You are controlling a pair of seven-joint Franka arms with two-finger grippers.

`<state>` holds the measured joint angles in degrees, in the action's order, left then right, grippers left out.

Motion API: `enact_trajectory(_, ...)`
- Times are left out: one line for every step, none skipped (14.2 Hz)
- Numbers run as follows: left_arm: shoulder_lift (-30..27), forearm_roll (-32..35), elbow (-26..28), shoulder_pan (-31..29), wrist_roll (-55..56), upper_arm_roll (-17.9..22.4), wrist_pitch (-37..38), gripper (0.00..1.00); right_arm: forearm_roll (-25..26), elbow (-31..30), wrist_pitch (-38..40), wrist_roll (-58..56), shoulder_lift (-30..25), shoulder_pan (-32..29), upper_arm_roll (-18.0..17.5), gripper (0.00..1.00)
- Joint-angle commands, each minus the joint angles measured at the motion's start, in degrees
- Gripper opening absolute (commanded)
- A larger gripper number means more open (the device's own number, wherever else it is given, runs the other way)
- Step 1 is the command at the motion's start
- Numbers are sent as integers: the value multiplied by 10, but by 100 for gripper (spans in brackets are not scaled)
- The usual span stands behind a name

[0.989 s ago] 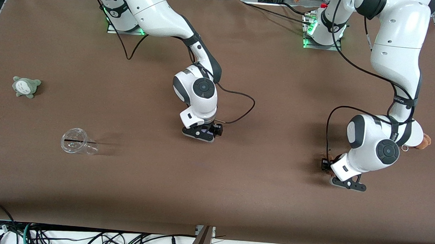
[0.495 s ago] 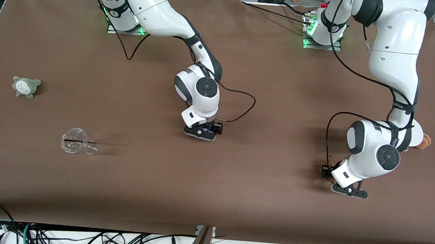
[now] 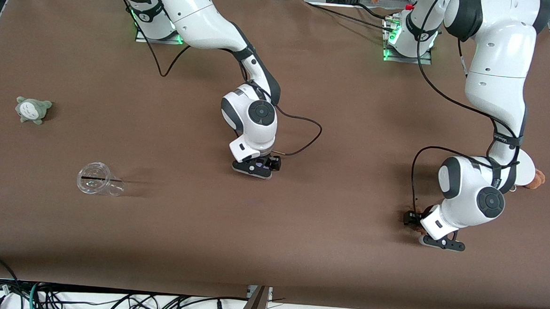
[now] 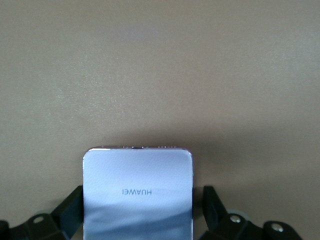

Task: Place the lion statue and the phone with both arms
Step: 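Carry the lion with the left gripper while the right gripper carries the phone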

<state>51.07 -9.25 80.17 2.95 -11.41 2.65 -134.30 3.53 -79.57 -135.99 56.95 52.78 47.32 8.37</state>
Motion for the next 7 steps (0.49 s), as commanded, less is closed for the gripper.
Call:
enact_trajectory(-19,-9,-12,-3,4,-9,40,100,10,1,-9,9,15,3,4,66)
enact_trajectory(-27,-9,-12,-4,3,-9,67,100,10,1,-9,7,16,1,4,48)
enact_trajectory(-37,-9,-12,-6,3,-9,93,100,11,1,-9,1,15,0,4,35)
enact_trajectory(-50,-9,-11,-7,5,-9,125,100,11,3,-9,-1,13,-3,5,32)
enact_trajectory(-62,-9,-10,-6,16,-9,164,100,13,5,-6,-11,7,-5,14,32)
enact_trajectory(-77,-9,-10,-6,35,-9,207,100,10,6,-2,-29,-2,-5,29,32)
enact_trajectory(-93,-9,-8,-3,43,-9,240,100,8,6,11,-43,-8,-8,36,32)
